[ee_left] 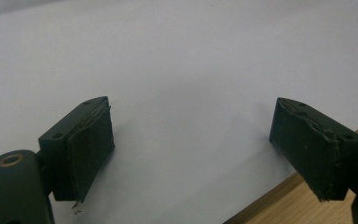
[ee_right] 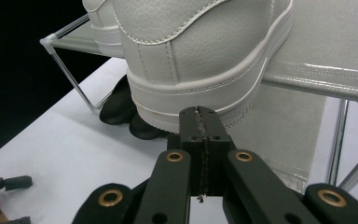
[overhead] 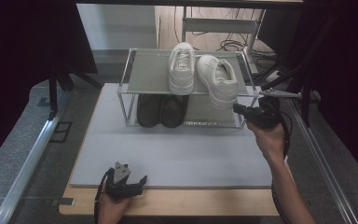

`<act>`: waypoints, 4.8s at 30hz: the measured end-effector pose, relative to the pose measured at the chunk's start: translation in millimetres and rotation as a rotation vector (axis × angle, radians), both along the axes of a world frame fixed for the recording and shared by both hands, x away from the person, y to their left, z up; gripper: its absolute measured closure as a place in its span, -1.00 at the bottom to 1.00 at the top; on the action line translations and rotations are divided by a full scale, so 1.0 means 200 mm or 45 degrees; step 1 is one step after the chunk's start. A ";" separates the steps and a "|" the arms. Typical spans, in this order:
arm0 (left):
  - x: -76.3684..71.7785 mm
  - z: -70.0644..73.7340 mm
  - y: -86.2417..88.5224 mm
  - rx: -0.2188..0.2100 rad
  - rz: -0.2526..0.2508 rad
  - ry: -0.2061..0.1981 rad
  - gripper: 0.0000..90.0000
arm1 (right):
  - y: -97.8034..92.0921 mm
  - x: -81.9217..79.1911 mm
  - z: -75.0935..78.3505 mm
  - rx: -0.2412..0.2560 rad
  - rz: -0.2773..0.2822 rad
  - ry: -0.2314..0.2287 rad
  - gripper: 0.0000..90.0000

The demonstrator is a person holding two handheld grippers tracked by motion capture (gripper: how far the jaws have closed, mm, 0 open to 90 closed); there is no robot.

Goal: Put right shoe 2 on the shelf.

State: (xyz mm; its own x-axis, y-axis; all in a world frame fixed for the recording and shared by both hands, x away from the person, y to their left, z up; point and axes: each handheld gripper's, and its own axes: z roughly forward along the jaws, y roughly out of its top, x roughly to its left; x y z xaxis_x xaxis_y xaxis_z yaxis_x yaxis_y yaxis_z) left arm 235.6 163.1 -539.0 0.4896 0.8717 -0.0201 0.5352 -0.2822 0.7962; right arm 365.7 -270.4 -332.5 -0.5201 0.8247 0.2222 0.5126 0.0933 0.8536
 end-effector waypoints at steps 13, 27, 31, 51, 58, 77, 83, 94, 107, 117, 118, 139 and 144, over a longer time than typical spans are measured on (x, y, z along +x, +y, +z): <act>0.00 0.00 0.00 0.003 -0.003 0.001 -0.71 | 0.04 0.06 -0.01 0.015 -0.012 -0.006 1.00; 0.00 0.00 0.00 -0.001 0.000 0.003 -0.71 | 0.10 0.16 -0.02 0.025 -0.023 0.009 1.00; 0.00 0.00 0.00 0.000 0.000 0.004 -0.71 | 0.11 0.17 -0.02 0.027 -0.023 0.011 1.00; 0.00 0.00 0.00 -0.002 0.000 0.003 -0.71 | 0.13 0.21 -0.03 0.067 -0.017 0.025 1.00; 0.00 0.00 0.00 -0.002 0.000 0.002 -0.71 | 0.16 0.22 -0.03 0.065 -0.007 0.025 1.00; 0.00 0.00 0.00 -0.003 0.000 0.003 -0.71 | 0.29 0.26 -0.04 0.043 0.037 0.017 1.00; 0.00 0.00 0.00 -0.003 0.000 0.003 -0.71 | 0.29 0.26 -0.04 0.031 0.020 0.008 1.00; 0.00 0.00 0.00 0.000 0.000 0.005 -0.71 | 0.30 0.28 -0.04 0.033 -0.010 0.003 1.00; 0.00 0.00 0.00 0.000 0.000 0.005 -0.71 | 0.30 0.29 -0.05 0.047 -0.009 0.012 1.00; 0.00 0.00 0.00 -0.001 0.000 0.003 -0.71 | 0.30 0.26 -0.03 0.049 0.034 0.012 0.85; 0.00 0.00 0.00 -0.002 0.001 0.002 -0.71 | 0.30 0.25 -0.03 0.048 0.041 0.009 0.83; 0.00 0.00 0.00 0.000 0.001 0.003 -0.71 | 0.21 0.09 -0.06 -0.060 0.095 -0.084 0.03; 0.00 0.00 0.00 -0.001 0.001 0.003 -0.71 | 0.17 0.05 -0.10 -0.076 0.111 -0.084 -0.11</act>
State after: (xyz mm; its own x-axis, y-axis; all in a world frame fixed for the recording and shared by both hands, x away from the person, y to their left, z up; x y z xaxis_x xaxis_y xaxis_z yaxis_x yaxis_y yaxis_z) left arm 235.4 163.0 -538.8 0.4887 0.8722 -0.0223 0.5376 -0.2809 0.7950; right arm 375.5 -235.8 -352.4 -0.6022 0.7865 0.1371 0.4432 0.1866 0.8768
